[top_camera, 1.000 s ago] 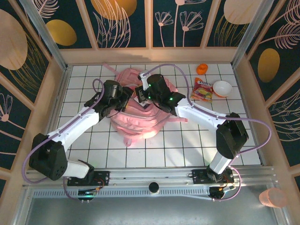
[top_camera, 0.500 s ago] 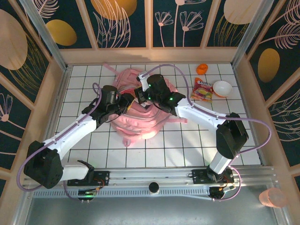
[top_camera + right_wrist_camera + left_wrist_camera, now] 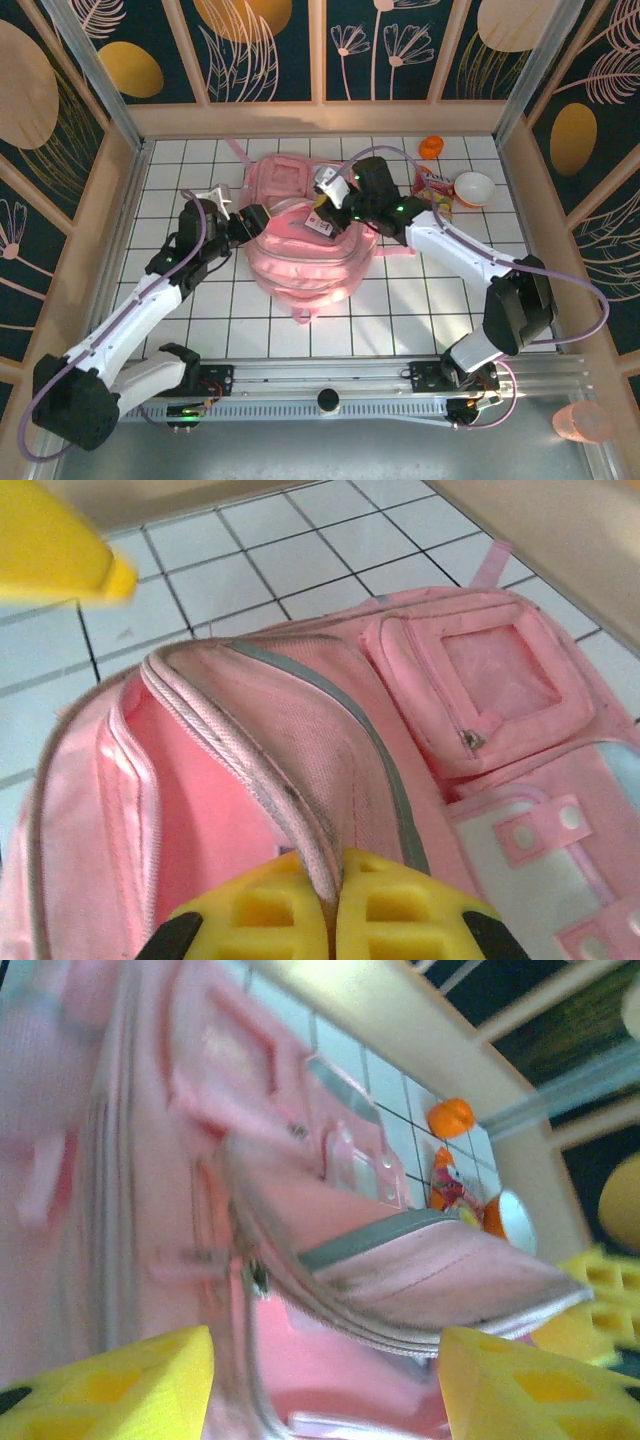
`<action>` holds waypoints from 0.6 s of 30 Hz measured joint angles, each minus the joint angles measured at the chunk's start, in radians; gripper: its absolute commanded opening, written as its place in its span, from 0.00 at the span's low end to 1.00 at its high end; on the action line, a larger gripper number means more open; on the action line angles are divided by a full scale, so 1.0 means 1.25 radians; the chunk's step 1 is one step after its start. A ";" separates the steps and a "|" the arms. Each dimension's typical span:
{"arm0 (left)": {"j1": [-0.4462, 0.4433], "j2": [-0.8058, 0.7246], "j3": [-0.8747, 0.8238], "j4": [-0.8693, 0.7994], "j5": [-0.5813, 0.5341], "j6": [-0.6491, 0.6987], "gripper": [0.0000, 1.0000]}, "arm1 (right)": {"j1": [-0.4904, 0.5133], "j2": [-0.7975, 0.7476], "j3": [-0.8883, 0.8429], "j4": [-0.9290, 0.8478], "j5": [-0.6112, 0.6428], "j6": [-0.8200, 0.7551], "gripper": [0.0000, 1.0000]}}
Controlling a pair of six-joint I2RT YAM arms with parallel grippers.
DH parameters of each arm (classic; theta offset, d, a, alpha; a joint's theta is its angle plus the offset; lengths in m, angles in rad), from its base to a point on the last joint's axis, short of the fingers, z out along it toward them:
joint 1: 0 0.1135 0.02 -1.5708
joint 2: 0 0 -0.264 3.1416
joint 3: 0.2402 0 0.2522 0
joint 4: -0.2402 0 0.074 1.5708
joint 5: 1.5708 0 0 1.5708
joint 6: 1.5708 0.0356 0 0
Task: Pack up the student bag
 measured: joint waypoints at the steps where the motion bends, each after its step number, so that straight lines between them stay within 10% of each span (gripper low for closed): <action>1: 0.000 -0.019 -0.007 0.011 0.005 0.076 0.66 | -0.016 -0.003 0.000 -0.016 -0.029 -0.044 0.00; 11: 0.000 0.046 -0.004 -0.050 0.172 0.754 0.67 | -0.102 -0.004 0.004 -0.172 -0.228 -0.379 0.00; 18: 0.038 0.132 0.028 -0.122 0.264 1.001 0.68 | -0.115 0.021 0.039 -0.238 -0.267 -0.462 0.00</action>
